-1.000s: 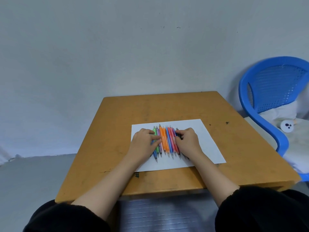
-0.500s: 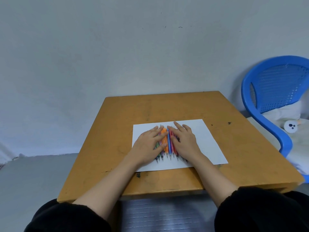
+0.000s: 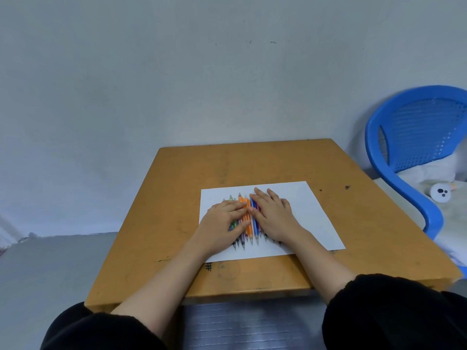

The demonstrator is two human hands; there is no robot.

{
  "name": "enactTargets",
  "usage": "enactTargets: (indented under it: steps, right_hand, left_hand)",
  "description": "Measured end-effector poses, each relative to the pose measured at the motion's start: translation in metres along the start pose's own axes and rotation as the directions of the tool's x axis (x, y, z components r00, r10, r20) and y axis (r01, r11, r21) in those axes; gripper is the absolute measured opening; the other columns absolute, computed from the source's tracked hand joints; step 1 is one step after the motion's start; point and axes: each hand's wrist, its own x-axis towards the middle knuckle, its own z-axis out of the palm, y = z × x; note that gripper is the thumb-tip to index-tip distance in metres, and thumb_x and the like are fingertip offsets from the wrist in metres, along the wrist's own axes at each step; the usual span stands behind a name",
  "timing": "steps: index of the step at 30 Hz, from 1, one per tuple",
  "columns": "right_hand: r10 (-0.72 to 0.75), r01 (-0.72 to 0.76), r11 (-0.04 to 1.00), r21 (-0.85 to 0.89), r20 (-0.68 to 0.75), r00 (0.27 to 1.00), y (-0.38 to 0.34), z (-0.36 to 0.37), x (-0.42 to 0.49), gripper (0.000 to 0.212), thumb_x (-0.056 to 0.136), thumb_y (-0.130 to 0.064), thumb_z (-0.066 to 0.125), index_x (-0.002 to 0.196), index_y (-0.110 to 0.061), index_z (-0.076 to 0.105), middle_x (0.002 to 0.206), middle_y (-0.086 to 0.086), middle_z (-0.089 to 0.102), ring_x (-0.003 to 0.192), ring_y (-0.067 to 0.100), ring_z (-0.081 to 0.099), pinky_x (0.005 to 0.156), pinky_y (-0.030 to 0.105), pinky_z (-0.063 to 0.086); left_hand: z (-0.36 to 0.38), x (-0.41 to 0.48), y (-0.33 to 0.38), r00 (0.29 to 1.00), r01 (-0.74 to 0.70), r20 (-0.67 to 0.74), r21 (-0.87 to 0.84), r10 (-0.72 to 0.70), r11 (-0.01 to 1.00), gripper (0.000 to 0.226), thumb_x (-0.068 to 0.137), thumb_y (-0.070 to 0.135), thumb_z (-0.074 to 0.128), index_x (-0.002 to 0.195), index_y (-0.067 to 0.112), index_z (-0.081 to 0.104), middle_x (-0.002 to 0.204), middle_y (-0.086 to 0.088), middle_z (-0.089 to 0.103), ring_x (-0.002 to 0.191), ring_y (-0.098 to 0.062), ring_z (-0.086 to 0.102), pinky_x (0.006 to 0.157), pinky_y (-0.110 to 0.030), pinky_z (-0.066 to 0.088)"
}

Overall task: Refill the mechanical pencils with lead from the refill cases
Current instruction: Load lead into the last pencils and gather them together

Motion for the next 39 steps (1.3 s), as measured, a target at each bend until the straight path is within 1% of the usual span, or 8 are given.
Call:
enactTargets:
  steps: [6, 12, 18, 21, 26, 31, 35, 39]
  right_hand:
    - [-0.042, 0.048, 0.995, 0.085, -0.068, 0.997, 0.0024, 0.0024, -0.0005, 0.047, 0.101, -0.042, 0.032, 0.145, -0.028, 0.034, 0.154, -0.011, 0.027, 0.144, 0.014, 0.011, 0.113, 0.036, 0.009]
    - [-0.042, 0.055, 0.991, 0.126, -0.108, 0.993, 0.0039, 0.0032, 0.0002, 0.041, 0.100, -0.038, 0.038, 0.140, -0.030, 0.043, 0.150, -0.013, 0.035, 0.142, 0.012, 0.016, 0.112, 0.034, 0.011]
    - [-0.025, 0.043, 0.989, 0.144, -0.122, 0.992, 0.0035, 0.0043, -0.0001, 0.041, 0.099, -0.038, 0.041, 0.139, -0.031, 0.045, 0.150, -0.013, 0.036, 0.142, 0.012, 0.017, 0.112, 0.034, 0.011]
    - [-0.011, 0.031, 0.987, 0.155, -0.126, 0.992, 0.0043, 0.0053, 0.0007, 0.042, 0.099, -0.040, 0.041, 0.139, -0.032, 0.044, 0.150, -0.013, 0.035, 0.142, 0.012, 0.017, 0.113, 0.035, 0.011]
    - [0.010, 0.014, 0.983, 0.184, -0.127, 0.992, 0.0050, 0.0046, 0.0005, 0.046, 0.097, -0.042, 0.044, 0.142, -0.031, 0.041, 0.152, -0.012, 0.032, 0.143, 0.011, 0.016, 0.114, 0.035, 0.011]
    - [0.002, 0.018, 0.986, 0.163, -0.124, 0.992, 0.0065, 0.0055, 0.0007, 0.047, 0.097, -0.041, 0.045, 0.142, -0.031, 0.041, 0.152, -0.013, 0.032, 0.142, 0.010, 0.017, 0.114, 0.033, 0.011]
    - [0.006, 0.012, 0.989, 0.148, -0.121, 0.993, 0.0057, 0.0056, 0.0004, 0.047, 0.097, -0.042, 0.044, 0.143, -0.031, 0.039, 0.152, -0.012, 0.031, 0.143, 0.010, 0.017, 0.115, 0.034, 0.011]
    - [0.008, 0.008, 0.990, 0.139, -0.115, 0.993, 0.0054, 0.0051, 0.0001, 0.047, 0.098, -0.042, 0.043, 0.143, -0.031, 0.039, 0.152, -0.012, 0.031, 0.143, 0.010, 0.017, 0.115, 0.035, 0.011]
  left_hand:
    - [-0.0002, -0.0003, 0.0007, 0.999, -0.023, -0.039, 0.034, 0.024, 0.999, 0.046, 0.095, 0.045, 0.050, 0.132, 0.019, 0.059, 0.135, 0.006, 0.057, 0.126, -0.009, 0.045, 0.108, -0.035, 0.035]
    - [-0.0031, -0.0004, 0.0030, 0.998, -0.033, -0.056, -0.025, 0.032, 0.999, 0.036, 0.095, 0.031, 0.057, 0.126, 0.014, 0.063, 0.128, 0.001, 0.062, 0.122, -0.009, 0.050, 0.100, -0.017, 0.034]
    - [-0.0025, -0.0038, 0.0043, 0.995, -0.004, -0.102, -0.031, 0.001, 1.000, 0.043, 0.094, 0.039, 0.057, 0.130, 0.016, 0.061, 0.132, 0.005, 0.059, 0.123, -0.006, 0.048, 0.105, -0.020, 0.036]
    - [-0.0028, -0.0069, 0.0048, 0.990, 0.006, -0.144, -0.027, -0.010, 1.000, 0.056, 0.088, 0.052, 0.052, 0.131, 0.018, 0.060, 0.134, 0.005, 0.058, 0.125, -0.008, 0.048, 0.109, -0.029, 0.035]
    - [-0.0059, -0.0061, 0.0030, 0.994, 0.071, -0.079, -0.039, -0.074, 0.997, 0.060, 0.089, 0.041, 0.050, 0.144, 0.018, 0.044, 0.148, 0.006, 0.042, 0.138, -0.010, 0.032, 0.116, -0.026, 0.018]
    - [-0.0024, -0.0046, 0.0026, 0.992, 0.106, -0.061, -0.047, -0.109, 0.993, 0.050, 0.096, 0.035, 0.053, 0.143, 0.020, 0.044, 0.148, 0.009, 0.042, 0.137, -0.006, 0.032, 0.115, -0.025, 0.023]
    - [-0.0007, -0.0048, 0.0019, 0.992, 0.109, -0.054, -0.041, -0.111, 0.993, 0.049, 0.098, 0.035, 0.049, 0.144, 0.021, 0.043, 0.148, 0.011, 0.041, 0.138, -0.002, 0.030, 0.111, -0.018, 0.020]
    - [0.0001, -0.0039, 0.0009, 0.995, 0.067, -0.073, -0.035, -0.070, 0.997, 0.045, 0.099, 0.032, 0.049, 0.142, 0.020, 0.046, 0.146, 0.009, 0.045, 0.136, -0.004, 0.035, 0.114, -0.023, 0.024]
